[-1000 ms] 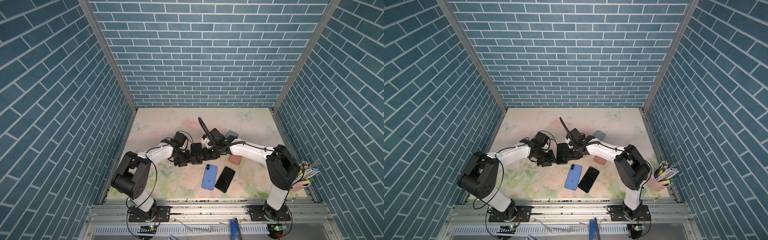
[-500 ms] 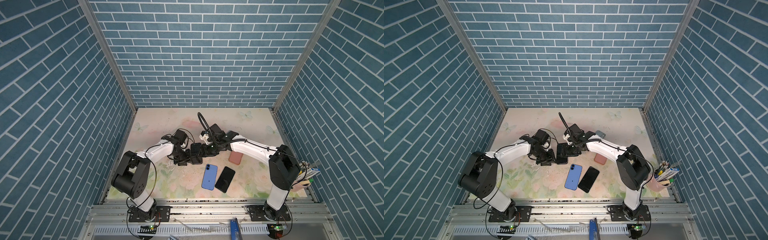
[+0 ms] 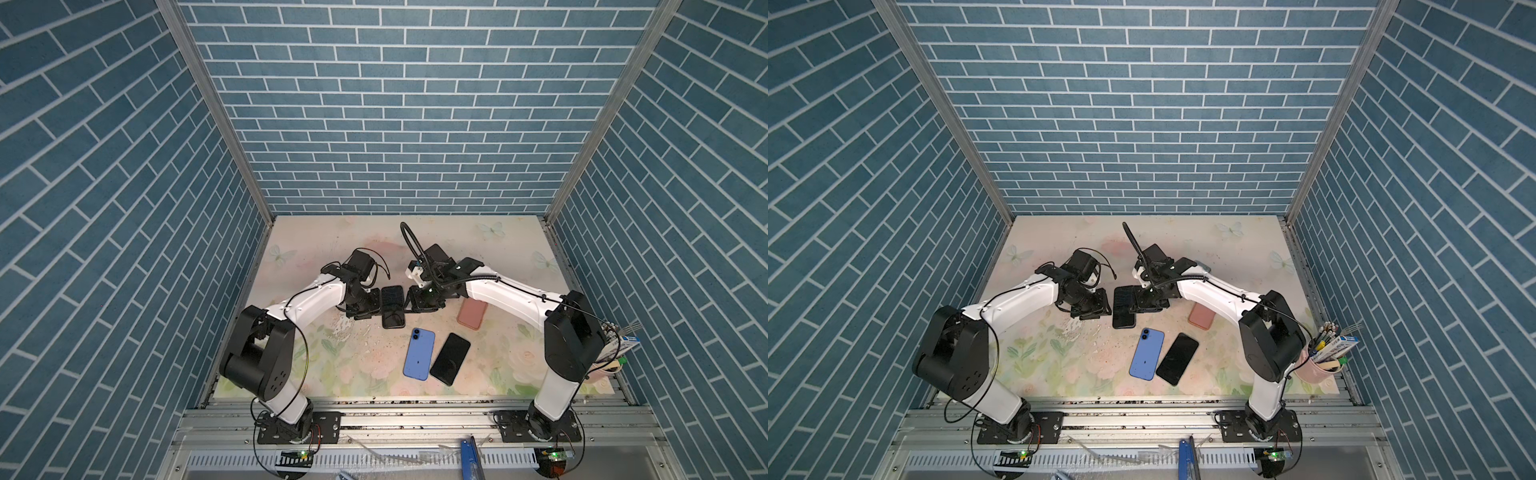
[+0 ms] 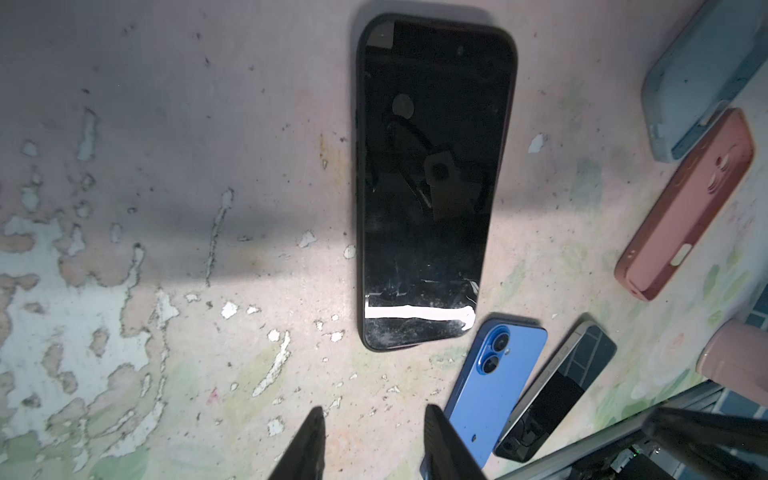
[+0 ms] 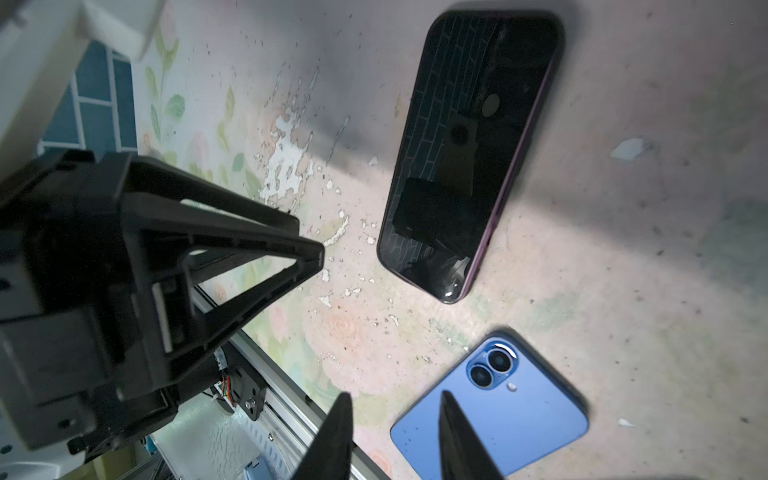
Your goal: Put the phone into the phone case
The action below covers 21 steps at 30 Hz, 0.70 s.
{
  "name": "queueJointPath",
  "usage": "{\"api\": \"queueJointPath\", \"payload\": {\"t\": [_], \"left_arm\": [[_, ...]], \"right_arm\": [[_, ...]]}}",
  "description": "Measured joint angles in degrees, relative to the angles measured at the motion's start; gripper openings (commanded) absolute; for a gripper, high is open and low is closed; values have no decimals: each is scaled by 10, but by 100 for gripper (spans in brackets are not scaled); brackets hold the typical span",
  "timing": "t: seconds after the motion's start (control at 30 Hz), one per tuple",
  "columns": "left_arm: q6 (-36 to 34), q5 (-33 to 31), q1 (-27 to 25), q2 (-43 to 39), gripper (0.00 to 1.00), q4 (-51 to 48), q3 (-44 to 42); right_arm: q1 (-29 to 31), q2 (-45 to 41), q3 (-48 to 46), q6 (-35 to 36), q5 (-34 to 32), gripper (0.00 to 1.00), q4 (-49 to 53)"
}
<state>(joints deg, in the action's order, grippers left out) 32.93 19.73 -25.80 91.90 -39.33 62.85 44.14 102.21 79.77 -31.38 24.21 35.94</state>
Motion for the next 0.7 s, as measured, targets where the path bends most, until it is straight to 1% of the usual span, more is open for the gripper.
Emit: {"api": "queueJointPath", "payload": {"t": [0.17, 0.27, 0.4, 0.6, 0.7], "left_arm": [[10, 15, 0, 19, 40, 17, 0], [17, 31, 0, 56, 38, 32, 0], [34, 52, -3, 92, 38, 64, -13], [57, 72, -5, 102, 38, 99, -38], [64, 78, -5, 100, 38, 114, -44]], "right_arm": [[-21, 0, 0, -1, 2, 32, -1], [-22, 6, -1, -1, 18, 32, -5], [-22, 28, -12, -4, 42, 32, -18], [-21, 71, -33, -23, 63, 28, -37], [-21, 75, -42, -29, 66, 27, -47]]}}
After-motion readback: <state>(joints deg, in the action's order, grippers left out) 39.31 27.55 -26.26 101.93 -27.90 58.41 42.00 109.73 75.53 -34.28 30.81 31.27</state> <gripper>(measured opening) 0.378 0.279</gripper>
